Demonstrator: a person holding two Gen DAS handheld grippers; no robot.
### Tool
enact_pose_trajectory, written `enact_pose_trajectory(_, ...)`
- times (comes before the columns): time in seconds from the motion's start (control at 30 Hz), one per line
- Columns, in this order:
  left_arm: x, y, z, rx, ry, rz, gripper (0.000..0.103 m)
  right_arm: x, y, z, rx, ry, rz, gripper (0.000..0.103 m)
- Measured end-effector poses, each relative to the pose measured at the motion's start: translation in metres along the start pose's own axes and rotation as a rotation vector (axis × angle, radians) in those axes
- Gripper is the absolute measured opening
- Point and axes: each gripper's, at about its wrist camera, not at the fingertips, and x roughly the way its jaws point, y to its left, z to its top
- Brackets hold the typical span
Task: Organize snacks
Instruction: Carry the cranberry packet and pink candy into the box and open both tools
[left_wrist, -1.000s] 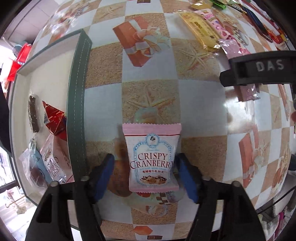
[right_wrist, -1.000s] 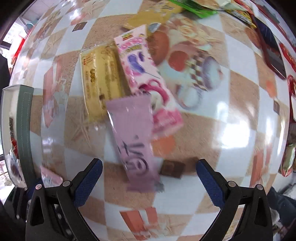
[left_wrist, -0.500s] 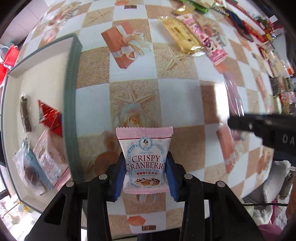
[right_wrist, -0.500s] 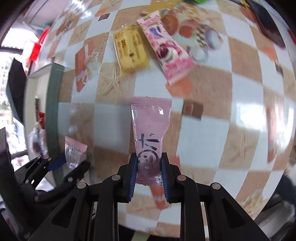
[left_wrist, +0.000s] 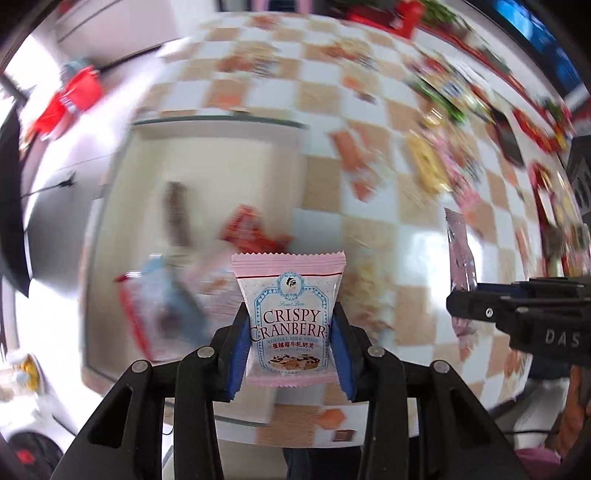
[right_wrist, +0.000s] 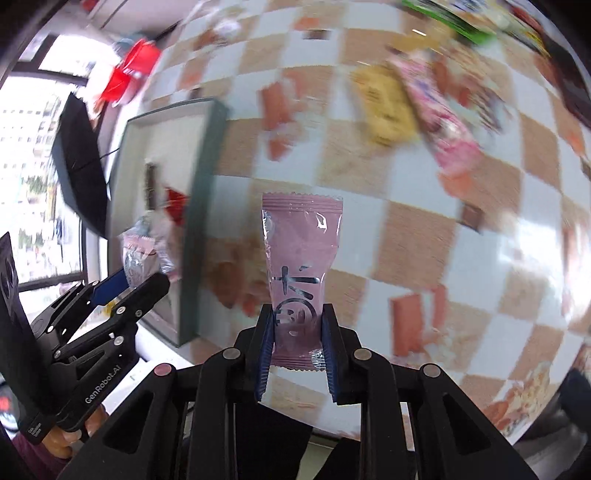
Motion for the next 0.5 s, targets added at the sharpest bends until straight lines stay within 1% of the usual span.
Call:
enact_pose_trajectory(0.03, 0.005, 0.012, 0.004, -0.024, -0.004, 0.006, 0.043, 0.002, 0.013, 0.007, -0.026, 0.002, 0.005, 0.026)
enact_pose_trajectory(0.13, -0.001, 0.045, 0.011, -0.089, -0.006, 0.032, 0.043, 0.006, 0.057, 0.030, -0.111, 0.003, 0.015, 0.026)
enact_pose_trajectory(0.27, 0.002, 0.075, 0.008, -0.124, 0.014, 0.057, 0.043, 0.018, 0.110, 0.059, -0.194, 0.005, 0.019, 0.026)
enact_pose_trajectory(0.33, 0.008, 0.082, 0.006, -0.125, 0.031, 0.070, 0.045, 0.021, 0.123, 0.068, -0.216, 0.014, 0.019, 0.026)
enact_pose_trajectory(0.37, 0.009, 0.085, 0.004, -0.125, 0.039, 0.076, 0.047, 0.022, 0.128, 0.069, -0.222, 0.017, 0.021, 0.026)
enact_pose_trajectory(0.4, 0.015, 0.084, 0.004, -0.123, 0.049, 0.079, 0.050, 0.027, 0.135, 0.073, -0.228, 0.027, 0.027, 0.030)
enact_pose_trajectory(0.43, 0.019, 0.084, 0.002, -0.121, 0.061, 0.083, 0.060, 0.031, 0.140, 0.076, -0.231, 0.041, 0.029, 0.040)
enact_pose_trajectory(0.47, 0.020, 0.086, 0.000, -0.145, 0.071, 0.073, 0.074, 0.035, 0.143, 0.079, -0.232, 0.048, 0.021, 0.077)
enact_pose_trajectory(0.5, 0.020, 0.088, -0.002, -0.156, 0.081, 0.064, 0.077, 0.031, 0.140, 0.077, -0.234, 0.047, -0.004, 0.096)
